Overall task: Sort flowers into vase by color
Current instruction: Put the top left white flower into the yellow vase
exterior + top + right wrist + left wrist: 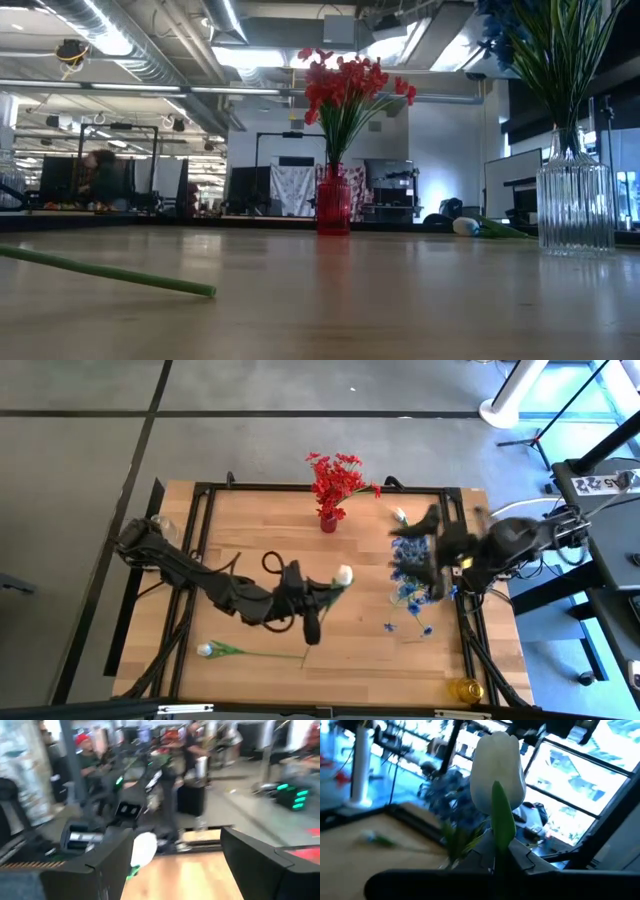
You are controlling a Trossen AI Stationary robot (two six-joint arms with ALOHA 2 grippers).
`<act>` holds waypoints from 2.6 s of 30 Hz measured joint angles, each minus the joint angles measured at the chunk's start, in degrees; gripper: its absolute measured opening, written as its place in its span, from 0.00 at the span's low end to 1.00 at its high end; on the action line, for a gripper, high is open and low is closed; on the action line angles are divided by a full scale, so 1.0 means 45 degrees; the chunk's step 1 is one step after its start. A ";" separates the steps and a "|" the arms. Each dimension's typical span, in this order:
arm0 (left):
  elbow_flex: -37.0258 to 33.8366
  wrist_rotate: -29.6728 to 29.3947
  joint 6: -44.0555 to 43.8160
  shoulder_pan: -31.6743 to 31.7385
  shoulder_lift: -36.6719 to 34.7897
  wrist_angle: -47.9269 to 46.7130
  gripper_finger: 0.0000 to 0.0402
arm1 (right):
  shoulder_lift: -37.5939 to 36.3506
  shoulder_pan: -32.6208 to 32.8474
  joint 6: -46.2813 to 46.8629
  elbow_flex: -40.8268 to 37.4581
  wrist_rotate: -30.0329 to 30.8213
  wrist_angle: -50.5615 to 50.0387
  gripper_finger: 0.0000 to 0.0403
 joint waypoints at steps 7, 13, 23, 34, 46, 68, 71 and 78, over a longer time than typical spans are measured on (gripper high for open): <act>0.2899 0.0099 0.2301 0.0000 0.1661 0.0577 0.01 | 0.1185 0.0010 0.1497 0.0013 -0.2410 -0.0112 0.74; 0.4326 0.0158 0.3856 0.0123 0.2680 0.2059 0.01 | 0.1366 0.0010 0.2238 0.0022 -0.3456 -0.0184 0.74; 0.4513 0.1389 0.4463 0.0970 0.2924 0.3654 0.01 | 0.1857 0.0005 0.2660 0.0022 -0.3449 0.0411 0.58; 0.4513 0.2775 0.4443 0.1148 0.2867 0.3553 0.13 | 0.2104 -0.0005 0.2833 0.0022 -0.3086 0.0981 0.07; 0.4518 0.3157 0.3468 -0.1079 0.1219 -0.1073 0.38 | 0.0471 0.3211 0.2130 0.0022 -0.6267 -0.0719 0.03; 0.4513 -0.0413 -0.0728 -0.1928 0.1146 -0.1639 0.39 | -0.3088 1.1071 0.5133 -0.4731 -0.1115 -0.0986 0.01; 0.4513 -0.0817 -0.0904 -0.1928 0.1146 -0.1640 0.39 | -0.3194 1.1463 0.4837 -0.4733 -0.0797 -0.1158 0.01; 0.4513 -0.1427 -0.1120 -0.1720 0.1151 -0.1635 0.39 | -0.3218 1.2214 0.4370 -0.4731 0.0122 -0.1853 0.01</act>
